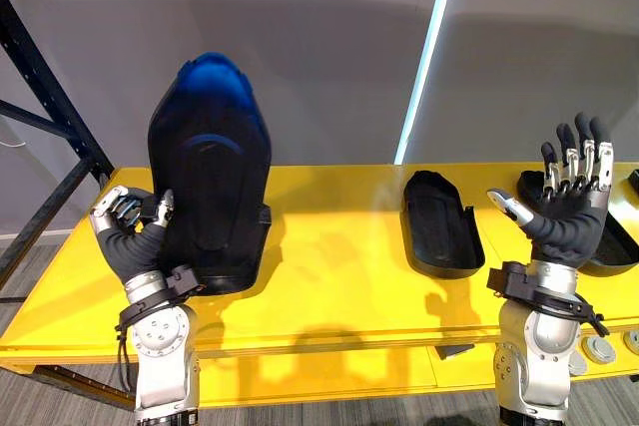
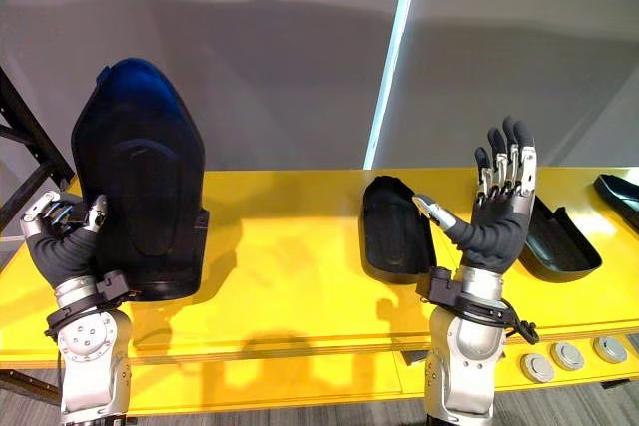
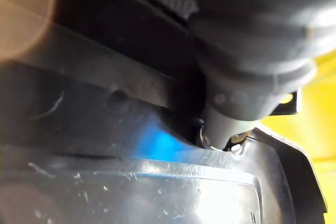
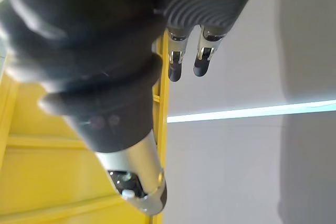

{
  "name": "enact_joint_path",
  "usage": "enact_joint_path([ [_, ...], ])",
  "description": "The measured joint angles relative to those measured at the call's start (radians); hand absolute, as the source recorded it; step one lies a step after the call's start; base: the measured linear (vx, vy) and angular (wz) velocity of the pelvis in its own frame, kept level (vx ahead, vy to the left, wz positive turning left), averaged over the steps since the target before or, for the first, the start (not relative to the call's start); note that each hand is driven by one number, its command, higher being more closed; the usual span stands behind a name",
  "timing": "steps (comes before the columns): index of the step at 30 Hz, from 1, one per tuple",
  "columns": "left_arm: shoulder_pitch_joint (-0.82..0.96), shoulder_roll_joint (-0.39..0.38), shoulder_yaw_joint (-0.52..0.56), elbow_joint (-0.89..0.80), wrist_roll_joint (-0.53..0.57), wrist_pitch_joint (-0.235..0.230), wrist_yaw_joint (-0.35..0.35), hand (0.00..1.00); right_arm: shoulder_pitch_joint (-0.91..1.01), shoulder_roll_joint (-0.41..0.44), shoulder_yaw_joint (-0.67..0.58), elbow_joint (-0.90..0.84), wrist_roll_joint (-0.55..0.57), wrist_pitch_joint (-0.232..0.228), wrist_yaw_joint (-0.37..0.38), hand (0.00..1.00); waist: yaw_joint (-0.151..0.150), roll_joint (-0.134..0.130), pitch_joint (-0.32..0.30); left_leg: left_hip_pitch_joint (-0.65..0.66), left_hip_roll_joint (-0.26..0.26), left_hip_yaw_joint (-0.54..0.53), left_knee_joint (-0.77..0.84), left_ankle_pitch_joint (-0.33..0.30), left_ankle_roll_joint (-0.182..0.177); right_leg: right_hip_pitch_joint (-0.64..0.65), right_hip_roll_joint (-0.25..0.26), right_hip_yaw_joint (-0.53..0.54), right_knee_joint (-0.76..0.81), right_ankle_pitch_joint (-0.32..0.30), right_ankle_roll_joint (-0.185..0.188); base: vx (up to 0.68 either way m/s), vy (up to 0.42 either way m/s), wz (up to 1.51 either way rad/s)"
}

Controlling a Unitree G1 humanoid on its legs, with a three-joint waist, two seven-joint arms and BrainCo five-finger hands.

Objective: Walk over and take plastic housings, then place them on the shelf

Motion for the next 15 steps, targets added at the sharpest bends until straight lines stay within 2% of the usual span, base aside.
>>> enact_joint_path([
  [3, -0.002, 0.04, 0.015, 0.078, -0.083, 0.036, -0.043, 1.0, 0.032, 0.0, -0.01, 0.0, 0.001, 0.002, 0.008, 0.0, 0.0, 0.001, -0.001, 0.013, -0.002, 0.001, -0.031, 0.014, 0.001, -0.001, 0.0, 0.0, -0.003, 0.0, 0.0, 0.0, 0.0, 0.0],
  [7, -0.024, 0.096, 0.025, 0.198, -0.18, 0.112, -0.123, 1.0, 0.108, 0.007, -0.009, 0.0, 0.018, 0.024, 0.036, 0.0, -0.002, 0.002, 0.0, 0.017, -0.002, 0.003, -0.054, 0.021, 0.0, -0.006, 0.003, 0.002, -0.008, 0.0, 0.0, 0.0, 0.0, 0.0],
  [11, -0.03, 0.102, 0.026, 0.237, -0.229, 0.145, -0.166, 1.0, 0.154, 0.012, -0.009, -0.001, 0.044, 0.039, 0.048, 0.0, -0.003, 0.004, 0.0, 0.006, -0.003, 0.008, -0.067, 0.026, 0.0, -0.019, 0.006, 0.007, -0.022, 0.005, 0.002, 0.01, 0.0, -0.03],
  [15, -0.041, 0.117, 0.02, 0.274, -0.294, 0.153, -0.195, 1.0, 0.184, 0.017, 0.001, -0.001, 0.046, 0.046, 0.052, 0.0, -0.008, 0.007, 0.002, -0.016, -0.002, 0.01, -0.069, 0.027, -0.001, -0.039, 0.009, 0.007, -0.031, 0.006, 0.003, 0.0, 0.0, 0.0],
])
